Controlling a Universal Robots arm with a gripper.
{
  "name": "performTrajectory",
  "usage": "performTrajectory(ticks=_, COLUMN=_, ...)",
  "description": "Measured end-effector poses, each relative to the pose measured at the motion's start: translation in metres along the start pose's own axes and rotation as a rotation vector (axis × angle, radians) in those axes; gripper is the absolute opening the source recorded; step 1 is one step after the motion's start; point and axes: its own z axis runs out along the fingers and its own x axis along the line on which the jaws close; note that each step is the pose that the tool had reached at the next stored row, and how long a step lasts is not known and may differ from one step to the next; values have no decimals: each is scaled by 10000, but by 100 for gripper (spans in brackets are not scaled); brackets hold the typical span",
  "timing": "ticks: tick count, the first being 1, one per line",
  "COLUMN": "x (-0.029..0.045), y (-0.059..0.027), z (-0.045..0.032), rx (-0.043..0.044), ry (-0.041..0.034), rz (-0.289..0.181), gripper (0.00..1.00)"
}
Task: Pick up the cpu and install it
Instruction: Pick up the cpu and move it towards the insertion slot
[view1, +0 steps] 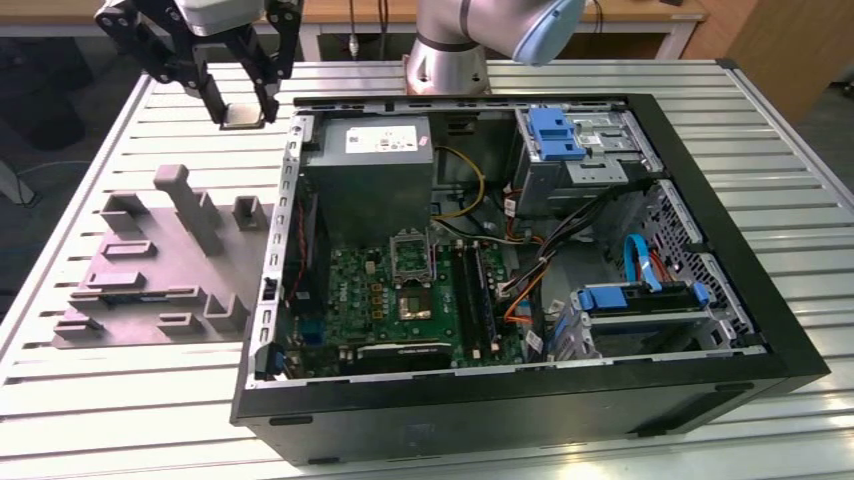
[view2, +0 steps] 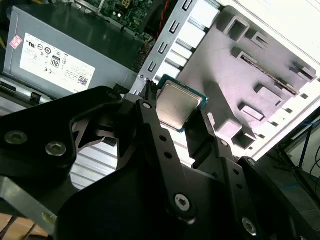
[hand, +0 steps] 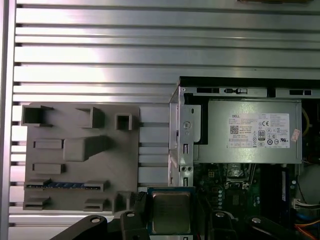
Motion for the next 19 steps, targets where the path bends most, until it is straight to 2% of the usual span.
performTrajectory(ticks=19, x=-188, y=1, z=4, rx=0, ry=0, rz=0, gripper=47)
